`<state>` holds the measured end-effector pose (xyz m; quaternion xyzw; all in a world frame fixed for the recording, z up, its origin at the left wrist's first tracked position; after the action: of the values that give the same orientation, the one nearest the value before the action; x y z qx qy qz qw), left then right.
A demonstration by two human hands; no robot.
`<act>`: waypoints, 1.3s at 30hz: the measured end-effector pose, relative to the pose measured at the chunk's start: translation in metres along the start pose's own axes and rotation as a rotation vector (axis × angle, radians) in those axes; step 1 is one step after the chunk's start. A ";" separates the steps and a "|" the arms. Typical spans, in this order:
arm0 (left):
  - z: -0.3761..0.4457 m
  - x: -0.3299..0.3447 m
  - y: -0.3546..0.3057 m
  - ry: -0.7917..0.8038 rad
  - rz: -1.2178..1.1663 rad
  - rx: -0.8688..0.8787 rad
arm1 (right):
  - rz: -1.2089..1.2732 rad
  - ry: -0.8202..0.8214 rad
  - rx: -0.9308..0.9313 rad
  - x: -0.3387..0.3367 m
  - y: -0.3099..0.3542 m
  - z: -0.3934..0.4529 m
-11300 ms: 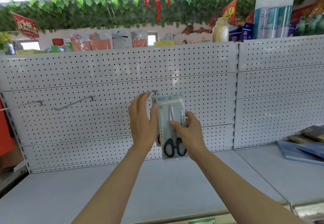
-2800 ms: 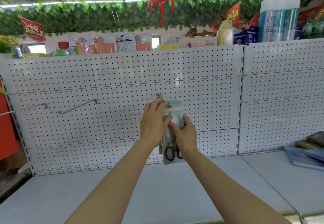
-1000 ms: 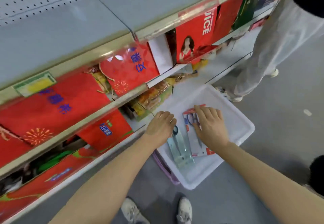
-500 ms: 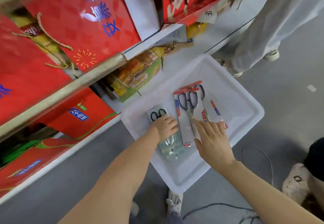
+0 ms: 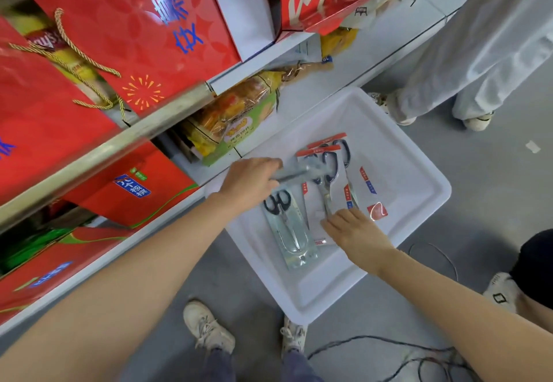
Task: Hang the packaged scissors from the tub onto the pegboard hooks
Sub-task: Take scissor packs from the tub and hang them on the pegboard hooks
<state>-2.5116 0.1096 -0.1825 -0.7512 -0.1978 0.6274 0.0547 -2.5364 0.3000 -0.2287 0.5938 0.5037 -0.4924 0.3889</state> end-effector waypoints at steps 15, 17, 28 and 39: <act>-0.138 -0.043 0.073 -0.736 -1.146 -0.597 | -0.571 0.200 -0.830 0.057 0.097 0.093; -0.147 -0.044 0.077 -0.761 -1.173 -0.620 | -0.591 0.208 -0.839 0.055 0.098 0.101; -0.189 -0.075 0.086 -0.868 -1.187 -0.653 | -0.301 0.384 -0.665 0.004 0.090 0.119; -0.256 -0.142 0.071 -1.011 -1.257 -0.752 | 1.149 0.200 0.530 -0.160 -0.010 0.130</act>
<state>-2.2680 0.0354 -0.0223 -0.1056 -0.7669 0.6314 0.0445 -2.5725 0.1424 -0.1000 0.8882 0.0003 -0.2555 0.3820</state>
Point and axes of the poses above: each hand's wrist, its own z-axis towards the middle knuckle, its own x-axis out of the palm, y = z × x, the point moved 9 cm from there along z, towards the middle knuckle, and after that the axes turned 6 degrees about x, right-handed, at the moved point
